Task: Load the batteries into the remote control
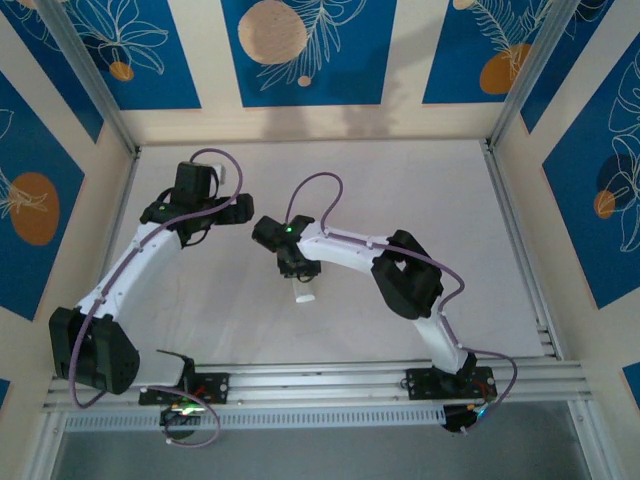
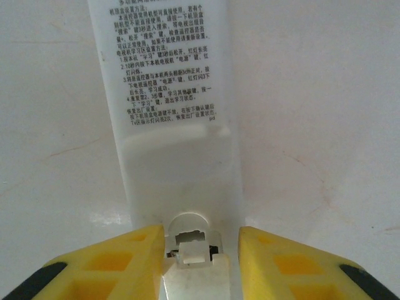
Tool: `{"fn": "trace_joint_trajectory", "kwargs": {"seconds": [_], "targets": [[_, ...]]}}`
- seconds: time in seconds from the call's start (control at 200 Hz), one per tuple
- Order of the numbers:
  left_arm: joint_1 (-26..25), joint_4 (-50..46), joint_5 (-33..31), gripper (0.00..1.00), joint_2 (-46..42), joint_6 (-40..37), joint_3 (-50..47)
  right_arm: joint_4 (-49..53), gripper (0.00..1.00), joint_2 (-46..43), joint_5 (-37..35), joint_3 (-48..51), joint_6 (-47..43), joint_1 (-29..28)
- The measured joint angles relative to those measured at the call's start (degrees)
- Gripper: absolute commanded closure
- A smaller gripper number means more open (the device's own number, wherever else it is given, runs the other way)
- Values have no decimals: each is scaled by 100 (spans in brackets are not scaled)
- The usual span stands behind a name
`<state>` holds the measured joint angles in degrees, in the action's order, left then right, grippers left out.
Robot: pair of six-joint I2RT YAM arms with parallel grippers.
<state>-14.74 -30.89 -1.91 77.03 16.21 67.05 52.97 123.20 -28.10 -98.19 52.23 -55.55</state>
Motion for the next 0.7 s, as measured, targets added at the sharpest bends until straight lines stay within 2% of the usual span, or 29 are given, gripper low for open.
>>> {"fn": "trace_joint_trajectory", "kwargs": {"seconds": [0.7], "targets": [[0,0,0,0,0,-2,0,37,64,2,0,-367,-247,83]]}}
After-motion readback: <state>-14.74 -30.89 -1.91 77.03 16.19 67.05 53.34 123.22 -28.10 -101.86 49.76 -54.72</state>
